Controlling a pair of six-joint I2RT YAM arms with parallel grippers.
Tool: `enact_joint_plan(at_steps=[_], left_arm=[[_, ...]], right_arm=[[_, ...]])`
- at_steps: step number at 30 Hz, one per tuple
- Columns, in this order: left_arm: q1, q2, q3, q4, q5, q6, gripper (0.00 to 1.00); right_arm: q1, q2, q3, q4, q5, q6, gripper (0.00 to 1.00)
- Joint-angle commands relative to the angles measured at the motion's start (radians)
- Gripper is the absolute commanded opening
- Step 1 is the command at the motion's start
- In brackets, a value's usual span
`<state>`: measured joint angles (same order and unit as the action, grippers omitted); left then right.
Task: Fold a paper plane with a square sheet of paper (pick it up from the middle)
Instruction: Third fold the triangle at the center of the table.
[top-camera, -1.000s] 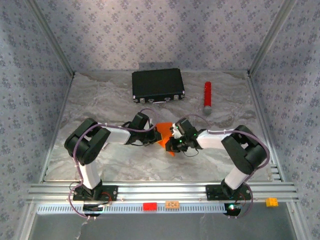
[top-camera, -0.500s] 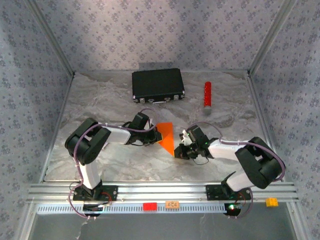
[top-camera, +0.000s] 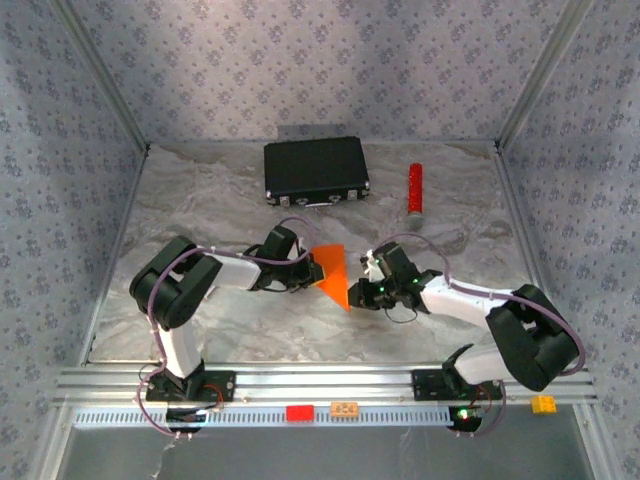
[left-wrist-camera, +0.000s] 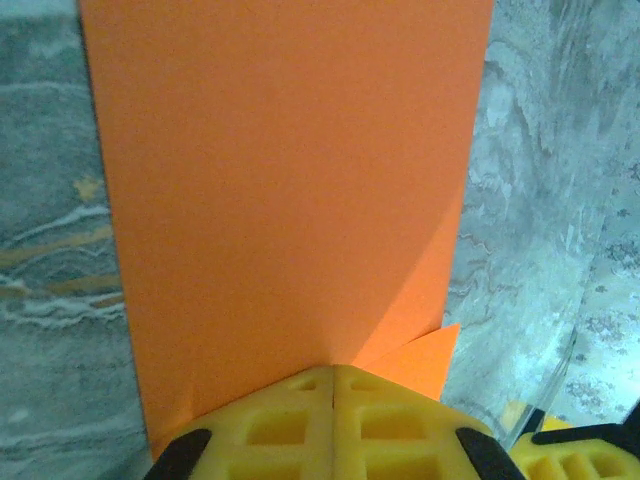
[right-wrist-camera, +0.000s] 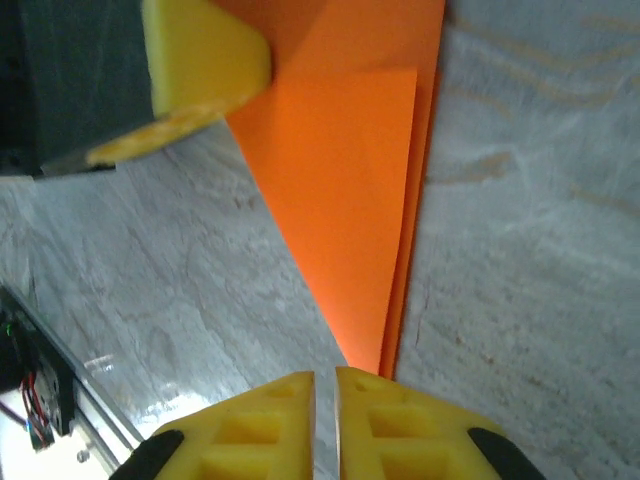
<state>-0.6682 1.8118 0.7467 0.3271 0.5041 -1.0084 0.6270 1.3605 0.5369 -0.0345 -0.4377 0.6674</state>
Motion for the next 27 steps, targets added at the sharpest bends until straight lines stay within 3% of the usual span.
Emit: enact_joint_plan(at_steps=[1,9,18,27], left_arm=[[-0.036,0.002,-0.043,-0.082,-0.101,-0.037,0.00],[-0.103,-0.077,-0.033,-0.080,-0.199,-0.072,0.07],[-0.103,-0.195,-0.027,-0.152,-0.212,0.033,0.26],[-0.049,-0.237,-0.048,-0.158,-0.157,0.117,0.29]], right_arm=[[-0.010,0.022,0.052,-0.052,0.121,0.026,0.22],[-0.008,0.014,0.059,-0.038,0.202,0.054,0.34],[-0.006,-0.049,0.025,-0.017,0.261,0.161,0.42],[0.013,-0.052,0.050,0.003,0.286,0.173,0.45]])
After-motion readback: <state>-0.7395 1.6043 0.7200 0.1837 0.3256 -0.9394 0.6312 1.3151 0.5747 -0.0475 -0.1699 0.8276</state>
